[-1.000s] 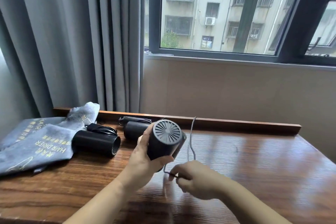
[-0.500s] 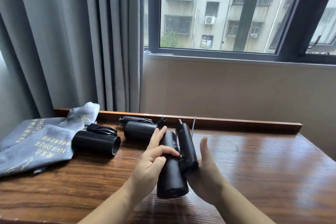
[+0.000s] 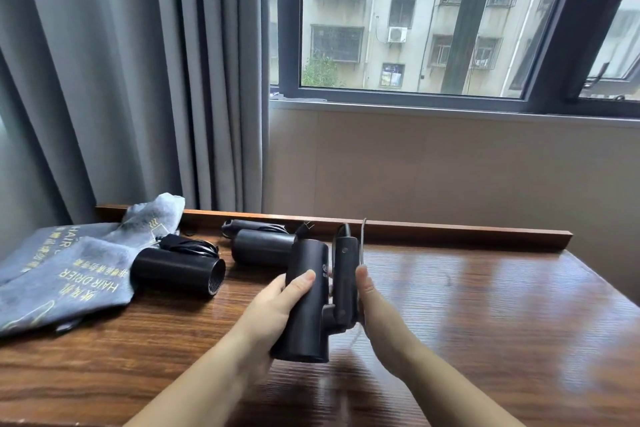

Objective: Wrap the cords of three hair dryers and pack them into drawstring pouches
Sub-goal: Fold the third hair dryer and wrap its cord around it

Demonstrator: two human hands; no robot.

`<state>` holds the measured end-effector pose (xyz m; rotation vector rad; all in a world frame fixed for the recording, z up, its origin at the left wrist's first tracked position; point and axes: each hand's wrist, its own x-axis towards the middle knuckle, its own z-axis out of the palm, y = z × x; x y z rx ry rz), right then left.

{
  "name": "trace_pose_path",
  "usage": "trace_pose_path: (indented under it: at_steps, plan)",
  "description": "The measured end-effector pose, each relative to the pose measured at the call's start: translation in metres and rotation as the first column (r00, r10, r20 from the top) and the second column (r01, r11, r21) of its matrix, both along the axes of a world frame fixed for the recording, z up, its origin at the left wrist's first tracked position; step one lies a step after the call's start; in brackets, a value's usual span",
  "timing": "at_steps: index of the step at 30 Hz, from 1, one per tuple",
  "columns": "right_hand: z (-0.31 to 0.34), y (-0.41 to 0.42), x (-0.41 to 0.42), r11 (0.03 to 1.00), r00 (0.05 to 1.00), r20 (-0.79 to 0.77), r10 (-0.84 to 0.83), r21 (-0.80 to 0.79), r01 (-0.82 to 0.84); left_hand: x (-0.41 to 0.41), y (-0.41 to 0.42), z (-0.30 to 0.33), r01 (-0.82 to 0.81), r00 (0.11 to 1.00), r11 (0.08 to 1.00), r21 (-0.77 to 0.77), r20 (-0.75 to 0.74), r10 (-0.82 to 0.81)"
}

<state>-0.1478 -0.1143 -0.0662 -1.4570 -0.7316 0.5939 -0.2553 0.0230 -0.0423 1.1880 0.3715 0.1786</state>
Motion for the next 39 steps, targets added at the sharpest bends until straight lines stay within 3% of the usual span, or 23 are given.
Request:
trace_pose_path:
  at_steps: [3, 4, 6, 7, 9, 12, 17, 21, 24, 26, 30, 34, 36, 39]
  plan:
    - [-0.01, -0.006, 0.024, 0.996, 0.95, 0.311, -0.009, -0.085, 0.038, -0.002, 0.01, 0.01, -0.054, 0.998, 0.998, -0.025, 0.016, 0.055]
    - [-0.013, -0.009, 0.034, 0.982, 0.881, 0.473, -0.006, -0.162, 0.093, -0.004, 0.011, 0.017, -0.05, 0.998, 0.996, -0.071, 0.025, 0.052]
    - [-0.024, -0.013, 0.06, 0.897, 0.626, 0.774, 0.091, -0.337, 0.286, -0.007, 0.015, 0.028, -0.031, 0.999, 0.989, -0.147, 0.037, 0.037]
    - [-0.03, -0.015, 0.073, 0.853, 0.509, 0.851, 0.132, -0.358, 0.378, -0.007, 0.019, 0.031, -0.017, 0.998, 0.986, -0.164, 0.054, 0.027]
    - [-0.042, -0.016, 0.093, 0.817, 0.362, 0.92, 0.149, -0.321, 0.48, -0.008, 0.025, 0.036, 0.014, 0.996, 0.985, -0.171, 0.087, 0.001]
    - [-0.043, -0.011, 0.105, 0.809, 0.241, 0.961, 0.135, -0.247, 0.533, -0.008, 0.025, 0.041, 0.03, 0.993, 0.984, -0.175, 0.114, -0.01]
    - [-0.036, -0.009, 0.059, 0.884, 0.22, 0.96, 0.175, -0.251, 0.395, 0.005, 0.029, 0.042, -0.057, 0.974, 0.983, -0.173, 0.207, 0.093]
    - [-0.03, -0.004, 0.022, 0.892, 0.145, 0.966, 0.213, -0.253, 0.375, 0.016, 0.032, 0.027, -0.232, 0.961, 0.968, 0.092, 0.174, 0.214]
    - [-0.008, -0.003, -0.001, 0.855, 0.189, 0.915, 0.356, -0.401, 0.329, 0.02, 0.038, 0.005, -0.305, 0.95, 0.83, 0.467, 0.093, 0.297]
    - [0.006, -0.003, -0.008, 0.797, 0.225, 0.853, 0.471, -0.521, 0.306, 0.019, 0.038, -0.002, -0.281, 0.951, 0.738, 0.614, 0.075, 0.299]
    - [0.03, -0.001, -0.004, 0.776, 0.124, 0.835, 0.535, -0.545, 0.317, 0.014, 0.035, -0.005, -0.168, 0.977, 0.576, 0.8, 0.055, 0.208]
    - [0.044, 0.0, 0.024, 0.869, -0.003, 0.904, 0.427, -0.41, 0.278, 0.008, 0.034, 0.0, 0.035, 0.993, 0.417, 0.908, -0.077, 0.084]
    - [0.048, 0.001, 0.044, 0.894, 0.048, 0.922, 0.385, -0.385, 0.228, 0.003, 0.035, 0.004, 0.113, 0.991, 0.446, 0.888, -0.134, 0.017]
    - [0.049, -0.003, 0.074, 0.918, 0.258, 0.917, 0.303, -0.354, 0.179, -0.004, 0.039, 0.008, 0.224, 0.975, 0.502, 0.835, -0.196, -0.109]
